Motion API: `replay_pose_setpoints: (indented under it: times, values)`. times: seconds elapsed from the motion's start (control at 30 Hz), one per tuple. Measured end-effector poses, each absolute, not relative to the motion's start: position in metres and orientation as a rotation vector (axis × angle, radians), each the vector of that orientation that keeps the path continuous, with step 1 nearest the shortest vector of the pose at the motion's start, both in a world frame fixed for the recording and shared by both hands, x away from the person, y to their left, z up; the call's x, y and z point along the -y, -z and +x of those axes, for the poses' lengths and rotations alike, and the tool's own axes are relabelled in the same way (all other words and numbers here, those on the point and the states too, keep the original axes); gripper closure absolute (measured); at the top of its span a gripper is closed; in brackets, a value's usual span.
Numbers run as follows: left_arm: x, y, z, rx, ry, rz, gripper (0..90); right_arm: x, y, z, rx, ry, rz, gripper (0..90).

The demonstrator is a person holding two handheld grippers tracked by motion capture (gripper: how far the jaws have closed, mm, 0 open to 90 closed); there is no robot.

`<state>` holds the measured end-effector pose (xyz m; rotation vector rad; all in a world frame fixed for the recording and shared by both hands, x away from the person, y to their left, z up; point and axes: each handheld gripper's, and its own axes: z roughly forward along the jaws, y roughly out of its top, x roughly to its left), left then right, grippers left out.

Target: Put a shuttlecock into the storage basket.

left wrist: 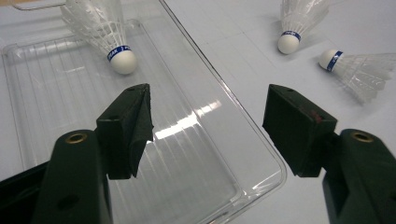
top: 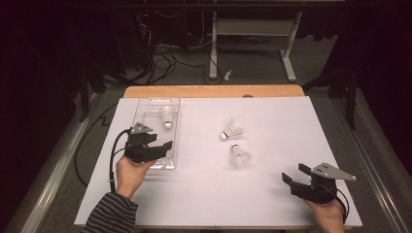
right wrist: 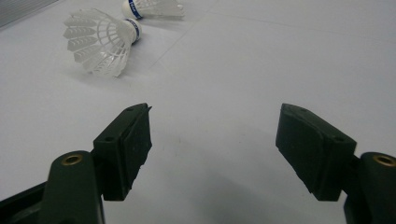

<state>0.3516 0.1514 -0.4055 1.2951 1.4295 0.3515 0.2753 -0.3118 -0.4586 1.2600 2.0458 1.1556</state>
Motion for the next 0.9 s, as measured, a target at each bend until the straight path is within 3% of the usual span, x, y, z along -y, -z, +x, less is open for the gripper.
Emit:
replay_pose_setpoints:
  times: [0.9]
  values:
    - [-0.160,0.408,0.330,-1.374,-0.364,1.256,34.5,0.311,0.458,0.276,-2.039,-1.156,1.264,27.3]
